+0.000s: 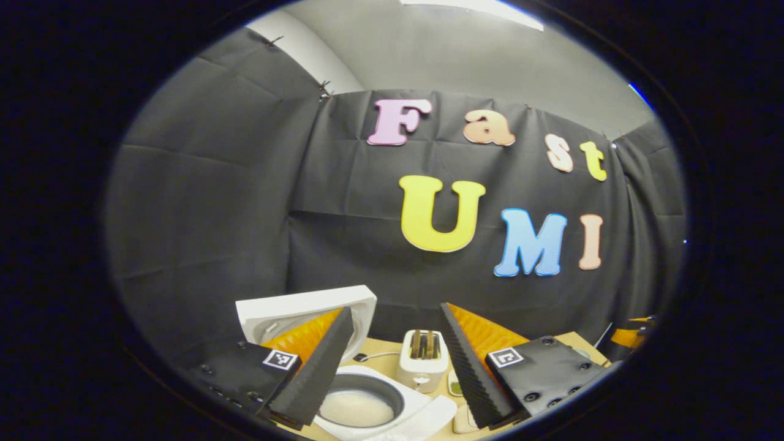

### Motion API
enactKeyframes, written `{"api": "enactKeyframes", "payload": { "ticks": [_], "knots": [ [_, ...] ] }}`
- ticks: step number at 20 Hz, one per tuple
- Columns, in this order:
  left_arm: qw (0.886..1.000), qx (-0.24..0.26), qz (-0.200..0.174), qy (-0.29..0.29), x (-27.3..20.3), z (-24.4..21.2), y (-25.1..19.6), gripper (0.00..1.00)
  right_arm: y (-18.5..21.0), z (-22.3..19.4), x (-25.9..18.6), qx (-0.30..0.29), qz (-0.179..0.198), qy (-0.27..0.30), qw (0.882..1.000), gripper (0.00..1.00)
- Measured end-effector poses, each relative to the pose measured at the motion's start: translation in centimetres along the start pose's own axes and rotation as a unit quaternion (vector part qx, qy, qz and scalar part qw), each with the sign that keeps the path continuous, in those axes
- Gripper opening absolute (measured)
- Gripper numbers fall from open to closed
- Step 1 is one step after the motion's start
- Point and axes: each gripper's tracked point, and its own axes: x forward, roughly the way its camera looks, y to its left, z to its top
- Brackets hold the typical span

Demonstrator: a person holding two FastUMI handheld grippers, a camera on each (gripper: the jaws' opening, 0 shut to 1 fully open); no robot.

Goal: Close the left gripper, press the button to open the rice cooker; take a wooden spoon from the chopstick holder with the right hand, scoop a spoonful of rice and pour it into the rice cooker, then put the wooden spoon back into the chopstick holder.

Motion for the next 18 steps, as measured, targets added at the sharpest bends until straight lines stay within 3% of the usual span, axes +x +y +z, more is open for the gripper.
{"api": "enactKeyframes", "payload": {
  "ticks": [7, 18],
  "knots": [
    [0.998, 0.001, 0.062, -0.017, 7.6, 3.4, 7.1, 0.97, -0.1, -0.7, 0.9, -0.007, -0.017, 0.008, 1.000, 0.99],
    [0.986, -0.003, 0.151, 0.067, 17.7, -1.8, 13.7, 0.97, -1.0, -0.9, 2.3, -0.009, -0.036, 0.019, 0.999, 0.99]
  ]
}}
